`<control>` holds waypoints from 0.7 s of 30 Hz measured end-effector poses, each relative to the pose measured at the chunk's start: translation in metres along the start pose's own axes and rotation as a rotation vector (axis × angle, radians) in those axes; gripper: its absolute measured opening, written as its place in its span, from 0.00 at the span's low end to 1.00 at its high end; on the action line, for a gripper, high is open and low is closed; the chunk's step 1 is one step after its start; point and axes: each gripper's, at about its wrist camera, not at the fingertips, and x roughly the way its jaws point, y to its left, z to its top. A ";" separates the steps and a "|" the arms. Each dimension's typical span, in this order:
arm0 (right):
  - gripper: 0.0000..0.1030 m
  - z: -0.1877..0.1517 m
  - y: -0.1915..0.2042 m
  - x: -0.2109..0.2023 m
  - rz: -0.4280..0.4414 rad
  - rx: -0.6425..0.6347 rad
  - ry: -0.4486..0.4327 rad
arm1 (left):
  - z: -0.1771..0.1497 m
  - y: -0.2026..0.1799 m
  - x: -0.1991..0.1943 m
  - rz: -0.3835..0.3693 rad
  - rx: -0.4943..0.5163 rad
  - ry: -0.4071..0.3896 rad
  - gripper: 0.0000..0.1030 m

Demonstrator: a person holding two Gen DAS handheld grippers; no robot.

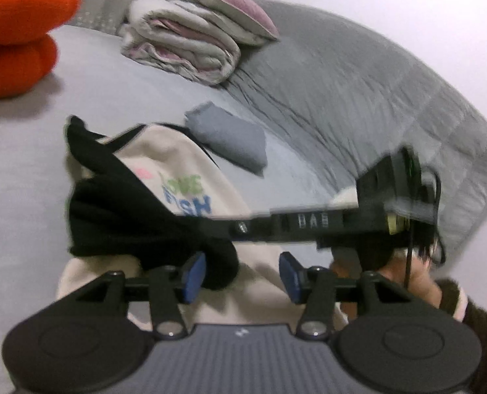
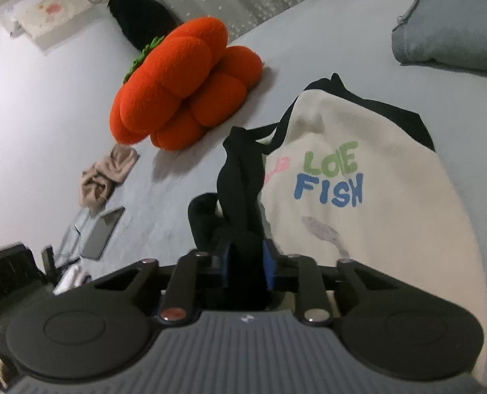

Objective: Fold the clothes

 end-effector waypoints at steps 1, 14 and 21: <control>0.15 -0.001 0.000 0.001 -0.017 -0.011 0.006 | 0.001 0.004 -0.004 0.017 -0.023 -0.020 0.54; 0.13 -0.008 0.001 0.005 -0.116 -0.028 0.056 | -0.009 0.087 0.012 0.208 -0.593 -0.139 0.40; 0.14 -0.008 0.002 0.006 -0.121 -0.033 0.059 | -0.006 0.074 0.016 0.278 -0.554 -0.220 0.04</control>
